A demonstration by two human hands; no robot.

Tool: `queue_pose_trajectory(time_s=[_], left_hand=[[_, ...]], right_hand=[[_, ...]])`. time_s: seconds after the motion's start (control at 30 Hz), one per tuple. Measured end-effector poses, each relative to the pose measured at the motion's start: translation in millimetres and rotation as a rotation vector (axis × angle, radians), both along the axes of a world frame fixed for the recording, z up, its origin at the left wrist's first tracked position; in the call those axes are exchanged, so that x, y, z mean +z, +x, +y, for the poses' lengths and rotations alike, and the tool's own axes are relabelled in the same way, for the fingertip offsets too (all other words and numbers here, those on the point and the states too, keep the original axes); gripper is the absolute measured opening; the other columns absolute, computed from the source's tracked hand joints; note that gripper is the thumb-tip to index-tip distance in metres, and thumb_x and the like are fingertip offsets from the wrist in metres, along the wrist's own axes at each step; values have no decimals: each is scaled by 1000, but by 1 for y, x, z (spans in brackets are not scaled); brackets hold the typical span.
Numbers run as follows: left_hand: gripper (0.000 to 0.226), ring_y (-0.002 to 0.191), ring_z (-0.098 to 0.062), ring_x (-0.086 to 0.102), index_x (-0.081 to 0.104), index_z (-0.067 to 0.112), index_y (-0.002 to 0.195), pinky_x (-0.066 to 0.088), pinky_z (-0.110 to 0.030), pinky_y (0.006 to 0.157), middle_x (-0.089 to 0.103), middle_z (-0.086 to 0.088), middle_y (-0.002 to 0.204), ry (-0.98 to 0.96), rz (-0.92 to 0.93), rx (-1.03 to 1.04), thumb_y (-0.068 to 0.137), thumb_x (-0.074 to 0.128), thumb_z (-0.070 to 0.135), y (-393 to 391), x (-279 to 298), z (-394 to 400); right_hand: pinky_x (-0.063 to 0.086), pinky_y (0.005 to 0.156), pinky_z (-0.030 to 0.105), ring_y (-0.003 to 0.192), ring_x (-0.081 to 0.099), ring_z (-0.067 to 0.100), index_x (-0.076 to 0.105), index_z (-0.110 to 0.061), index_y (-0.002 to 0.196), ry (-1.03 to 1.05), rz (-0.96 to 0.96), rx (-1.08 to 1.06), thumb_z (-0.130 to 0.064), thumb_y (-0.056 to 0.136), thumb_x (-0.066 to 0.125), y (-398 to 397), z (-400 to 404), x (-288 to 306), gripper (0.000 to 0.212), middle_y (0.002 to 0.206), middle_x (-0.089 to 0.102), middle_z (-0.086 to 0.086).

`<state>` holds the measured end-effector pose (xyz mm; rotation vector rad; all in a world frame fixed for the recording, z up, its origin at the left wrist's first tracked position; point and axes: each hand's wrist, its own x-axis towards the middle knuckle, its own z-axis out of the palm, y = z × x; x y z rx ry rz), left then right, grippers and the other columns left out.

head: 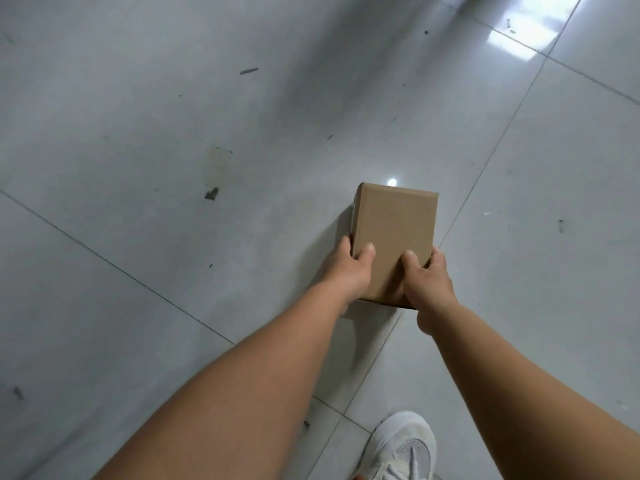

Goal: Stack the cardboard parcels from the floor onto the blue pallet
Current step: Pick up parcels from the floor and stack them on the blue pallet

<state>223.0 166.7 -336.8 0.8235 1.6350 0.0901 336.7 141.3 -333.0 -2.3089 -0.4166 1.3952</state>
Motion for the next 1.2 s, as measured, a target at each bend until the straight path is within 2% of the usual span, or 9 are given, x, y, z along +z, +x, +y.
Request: queue_pose_trajectory(time_s=[0.17,0.23,0.37,0.47,0.57,0.83,1.0,1.13,1.2], left_hand=[[49,111,-21,58,44,33,135,47,-41,98,58,1,129,112,-58,125,90,40,53,-24,63,3],[52,108,-19,58,47,34,132,50,-42,95,57,1,126,151,-69,195,86,38,58,-39,101,8],[40,101,-18,58,53,29,126,49,-31,78,57,-1,119,205,-75,351,99,28,47,-77,188,24],[36,95,-17,59,57,33,111,52,-31,75,61,-2,114,244,-87,455,101,24,42,-113,265,36],[31,92,-14,60,54,37,105,52,-28,72,61,2,109,293,-99,549,102,23,37,-155,339,49],[26,101,-18,59,52,42,108,53,-46,91,60,3,117,405,-84,746,100,28,40,-279,483,53],[40,123,-19,50,45,37,136,42,-45,106,49,5,140,424,-89,898,100,27,44,-349,546,32],[40,125,-23,48,52,27,124,37,-44,109,49,-3,141,395,-87,1059,101,25,46,-401,573,2],[51,129,-24,45,46,22,138,36,-44,111,46,-4,145,353,-82,1138,100,25,49,-422,579,-16]], right_hand=[[49,93,46,105,53,22,36,-33,138,60,-15,-14,-38,96,42,-25,7,60,43,126,51,-1],[49,94,45,106,53,21,38,-34,134,106,-1,-13,-37,96,42,-40,13,99,39,125,51,-1],[50,92,45,106,52,20,37,-34,136,166,52,25,-36,97,41,-75,31,185,40,124,50,-2],[51,92,48,103,53,20,39,-37,124,218,97,59,-34,97,42,-110,47,263,27,121,51,-2],[48,96,49,112,52,21,36,-34,136,257,119,114,-38,95,43,-151,62,331,42,129,50,-2],[48,97,47,115,52,22,35,-35,141,388,155,300,-39,93,41,-279,88,479,48,134,48,-1],[43,85,32,106,52,19,39,-29,138,455,188,422,-30,97,41,-353,84,544,41,125,51,-2],[38,80,28,95,51,16,43,-33,123,489,263,566,-25,99,40,-408,66,585,25,109,53,-4],[38,77,27,92,51,14,40,-36,114,483,299,644,-24,100,39,-432,56,597,19,105,54,-5]])
